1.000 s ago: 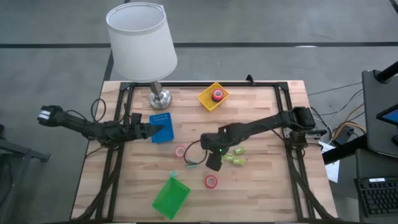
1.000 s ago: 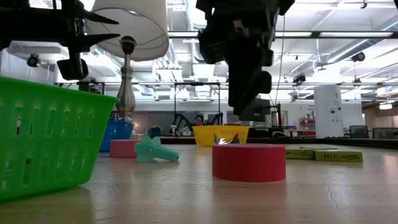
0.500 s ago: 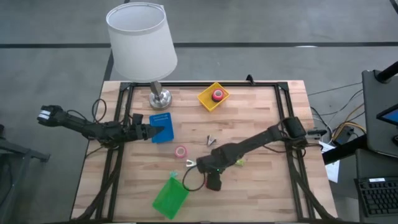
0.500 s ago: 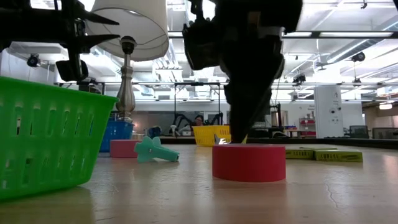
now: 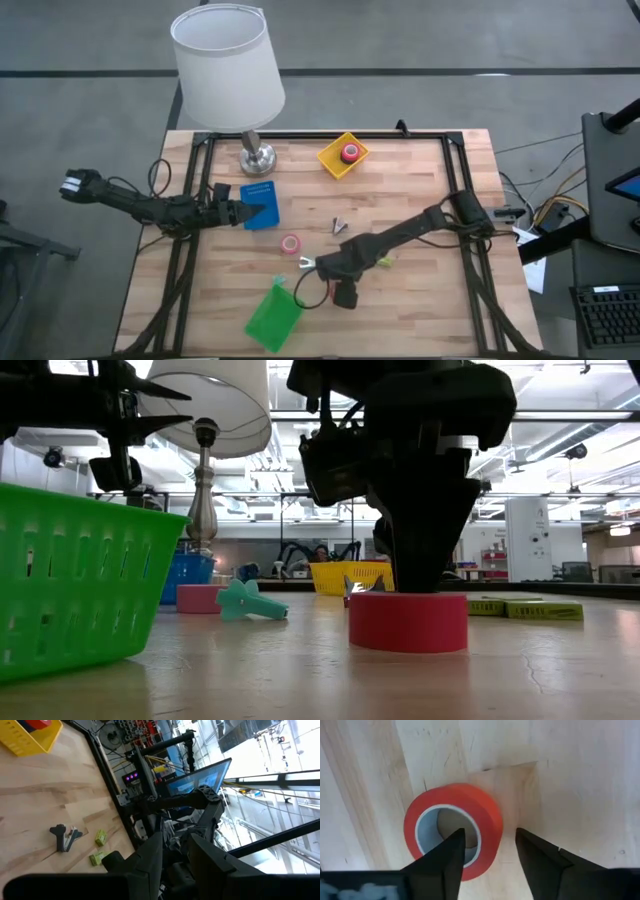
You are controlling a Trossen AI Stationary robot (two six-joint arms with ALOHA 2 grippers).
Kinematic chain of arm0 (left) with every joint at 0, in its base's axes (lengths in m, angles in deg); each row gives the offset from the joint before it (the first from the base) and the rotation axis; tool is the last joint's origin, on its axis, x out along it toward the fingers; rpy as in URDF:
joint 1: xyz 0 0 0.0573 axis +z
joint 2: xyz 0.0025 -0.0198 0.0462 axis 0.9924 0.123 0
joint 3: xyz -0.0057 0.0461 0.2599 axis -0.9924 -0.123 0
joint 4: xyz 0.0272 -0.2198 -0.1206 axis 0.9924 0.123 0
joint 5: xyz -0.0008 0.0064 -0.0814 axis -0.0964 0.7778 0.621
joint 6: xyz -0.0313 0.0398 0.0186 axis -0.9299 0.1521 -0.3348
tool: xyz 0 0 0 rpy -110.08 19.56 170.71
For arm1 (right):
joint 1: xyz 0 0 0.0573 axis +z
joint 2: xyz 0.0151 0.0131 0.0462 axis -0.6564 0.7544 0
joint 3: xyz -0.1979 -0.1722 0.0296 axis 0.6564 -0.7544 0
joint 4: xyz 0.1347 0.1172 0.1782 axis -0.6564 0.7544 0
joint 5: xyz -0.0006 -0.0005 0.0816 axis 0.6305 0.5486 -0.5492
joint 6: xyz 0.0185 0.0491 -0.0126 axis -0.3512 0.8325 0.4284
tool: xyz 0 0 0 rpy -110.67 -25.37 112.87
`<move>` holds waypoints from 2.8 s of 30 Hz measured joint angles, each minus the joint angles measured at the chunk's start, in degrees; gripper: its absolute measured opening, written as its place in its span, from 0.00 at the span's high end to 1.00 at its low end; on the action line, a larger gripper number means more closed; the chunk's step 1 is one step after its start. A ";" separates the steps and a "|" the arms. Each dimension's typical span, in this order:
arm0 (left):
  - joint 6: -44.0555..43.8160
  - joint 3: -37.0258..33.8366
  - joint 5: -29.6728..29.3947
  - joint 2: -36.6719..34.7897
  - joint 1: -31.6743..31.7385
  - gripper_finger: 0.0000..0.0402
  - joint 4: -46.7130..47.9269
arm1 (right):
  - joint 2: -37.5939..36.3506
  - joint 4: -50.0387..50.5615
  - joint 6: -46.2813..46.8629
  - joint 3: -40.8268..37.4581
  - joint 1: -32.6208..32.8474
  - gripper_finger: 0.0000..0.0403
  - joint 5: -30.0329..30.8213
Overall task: Pick and place Stapler, Stapler remover, tape
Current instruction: Put the red tape into the yellow bin
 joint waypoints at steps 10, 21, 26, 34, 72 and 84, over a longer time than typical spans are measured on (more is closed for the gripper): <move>-0.09 0.00 0.04 0.07 0.00 0.75 0.75 | -0.99 0.99 -3.34 -0.18 -4.45 0.92 -0.07; -0.29 -0.02 0.07 0.13 0.00 0.75 0.81 | -11.07 3.51 -8.08 -0.14 -18.15 0.89 4.83; -0.28 -0.02 0.07 0.15 0.00 0.75 0.83 | -14.45 4.64 -12.28 0.51 -26.70 0.89 8.70; -0.30 -0.02 0.07 0.16 0.00 0.75 0.94 | -14.40 5.35 -15.73 7.49 -38.65 0.89 12.47; -1.40 -0.04 -0.35 0.15 -0.02 0.75 1.01 | 4.09 17.89 -19.31 20.54 -47.66 0.87 13.48; -1.40 -0.04 -0.17 0.15 -0.02 0.75 1.03 | 7.14 20.71 -21.10 27.94 -47.49 0.85 15.33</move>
